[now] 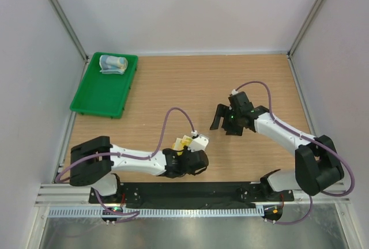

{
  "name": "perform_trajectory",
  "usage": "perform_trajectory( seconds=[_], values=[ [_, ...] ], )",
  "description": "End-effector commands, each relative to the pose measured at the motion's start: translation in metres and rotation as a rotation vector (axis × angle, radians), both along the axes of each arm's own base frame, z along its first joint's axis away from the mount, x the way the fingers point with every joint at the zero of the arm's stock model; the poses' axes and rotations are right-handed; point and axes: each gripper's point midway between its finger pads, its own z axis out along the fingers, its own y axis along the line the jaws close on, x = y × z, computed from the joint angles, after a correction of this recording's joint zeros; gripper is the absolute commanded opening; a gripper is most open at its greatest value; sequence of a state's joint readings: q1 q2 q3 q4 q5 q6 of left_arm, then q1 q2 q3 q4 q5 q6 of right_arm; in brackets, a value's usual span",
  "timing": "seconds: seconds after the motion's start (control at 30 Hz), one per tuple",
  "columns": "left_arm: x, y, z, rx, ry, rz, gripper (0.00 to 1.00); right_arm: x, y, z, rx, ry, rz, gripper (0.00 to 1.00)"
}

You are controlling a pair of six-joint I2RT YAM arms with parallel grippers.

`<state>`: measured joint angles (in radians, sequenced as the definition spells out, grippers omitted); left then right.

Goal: Roll the towels
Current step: Roll the towel

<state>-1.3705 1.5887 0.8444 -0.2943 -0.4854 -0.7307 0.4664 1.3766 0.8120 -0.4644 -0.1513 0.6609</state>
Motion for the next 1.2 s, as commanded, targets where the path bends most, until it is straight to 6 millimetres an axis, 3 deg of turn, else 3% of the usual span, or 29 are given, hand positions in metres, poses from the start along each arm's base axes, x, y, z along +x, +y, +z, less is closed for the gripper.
perform_trajectory(
  seconds=[0.0,0.07,0.13,0.17,0.27,0.5,0.6,0.67,0.77,0.9,0.97,1.17],
  values=[
    [-0.01,-0.019,0.018,-0.168,0.079,-0.047,0.0,0.012,-0.024,0.02,-0.039,-0.054,-0.046,0.84],
    [-0.011,-0.018,0.019,-0.237,0.129,-0.043,0.0,0.012,-0.03,0.022,-0.034,-0.057,-0.062,0.84],
    [-0.001,-0.022,0.041,-0.381,0.149,-0.003,0.0,0.013,-0.037,0.021,-0.026,-0.049,-0.082,0.84],
    [-0.005,-0.012,0.031,-0.391,0.197,0.008,0.0,0.013,-0.038,0.021,-0.023,-0.048,-0.081,0.85],
    [0.002,-0.011,0.046,-0.556,0.277,0.072,0.0,0.011,-0.039,0.018,-0.006,-0.038,-0.082,0.85],
    [-0.007,0.006,0.02,-0.657,0.468,0.224,0.0,0.0,-0.023,0.009,0.093,-0.01,-0.036,0.84],
    [-0.007,0.006,0.011,-0.712,0.533,0.29,0.0,-0.006,-0.001,0.016,0.231,-0.032,0.039,0.84],
    [-0.012,0.014,-0.004,-0.701,0.572,0.333,0.0,-0.005,0.016,0.034,0.357,-0.089,0.09,0.84],
    [-0.013,0.019,-0.014,-0.701,0.602,0.387,0.0,-0.012,0.028,0.042,0.434,-0.133,0.134,0.84],
    [-0.015,0.022,-0.023,-0.677,0.614,0.407,0.0,-0.031,0.046,0.028,0.463,-0.11,0.209,0.82],
    [-0.015,0.025,-0.026,-0.679,0.608,0.412,0.0,-0.032,0.059,0.028,0.486,-0.142,0.245,0.81],
    [-0.008,0.036,-0.028,-0.661,0.527,0.408,0.0,-0.047,0.094,-0.005,0.481,-0.11,0.331,0.75]
  ],
)
